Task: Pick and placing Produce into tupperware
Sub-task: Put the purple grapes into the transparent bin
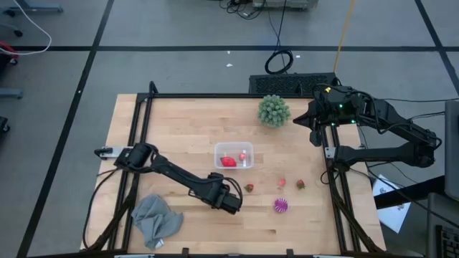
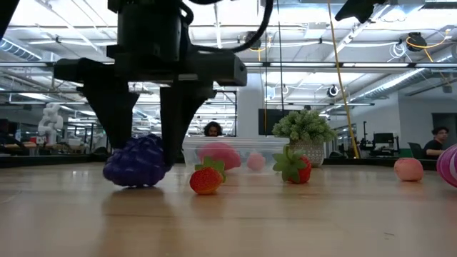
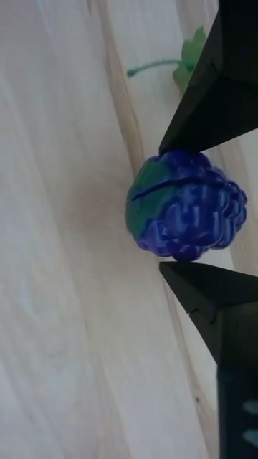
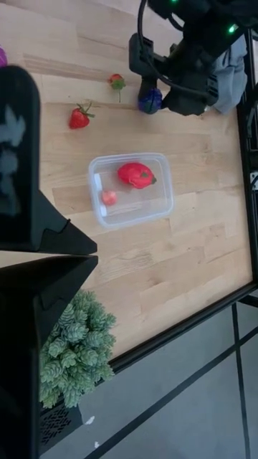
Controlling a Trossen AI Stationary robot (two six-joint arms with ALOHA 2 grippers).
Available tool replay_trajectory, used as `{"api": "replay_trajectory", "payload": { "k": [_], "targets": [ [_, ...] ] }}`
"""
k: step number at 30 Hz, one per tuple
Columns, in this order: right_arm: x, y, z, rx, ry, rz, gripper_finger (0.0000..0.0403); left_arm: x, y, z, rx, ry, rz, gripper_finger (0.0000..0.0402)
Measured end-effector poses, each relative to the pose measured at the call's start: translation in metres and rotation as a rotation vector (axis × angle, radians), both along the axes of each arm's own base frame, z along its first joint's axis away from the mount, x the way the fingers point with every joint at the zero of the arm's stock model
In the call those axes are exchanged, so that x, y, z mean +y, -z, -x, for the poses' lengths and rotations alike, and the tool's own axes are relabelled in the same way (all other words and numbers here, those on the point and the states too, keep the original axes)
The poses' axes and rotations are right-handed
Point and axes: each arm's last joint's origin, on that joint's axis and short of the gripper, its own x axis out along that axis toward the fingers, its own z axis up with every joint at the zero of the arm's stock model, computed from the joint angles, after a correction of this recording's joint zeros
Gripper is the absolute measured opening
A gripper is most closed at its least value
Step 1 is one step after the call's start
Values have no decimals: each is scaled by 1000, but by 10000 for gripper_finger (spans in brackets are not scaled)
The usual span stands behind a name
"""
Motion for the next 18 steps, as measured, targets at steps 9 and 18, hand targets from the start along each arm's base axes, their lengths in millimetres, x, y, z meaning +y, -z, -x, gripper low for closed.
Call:
{"api": "replay_trajectory", "payload": {
  "k": [9,18],
  "targets": [
    [0,0,0,-1,0,0,4,-1,7,-1,25,-1,22,248],
    [0,0,0,-1,0,0,4,-1,7,-1,27,-1,27,248]
  ]
}}
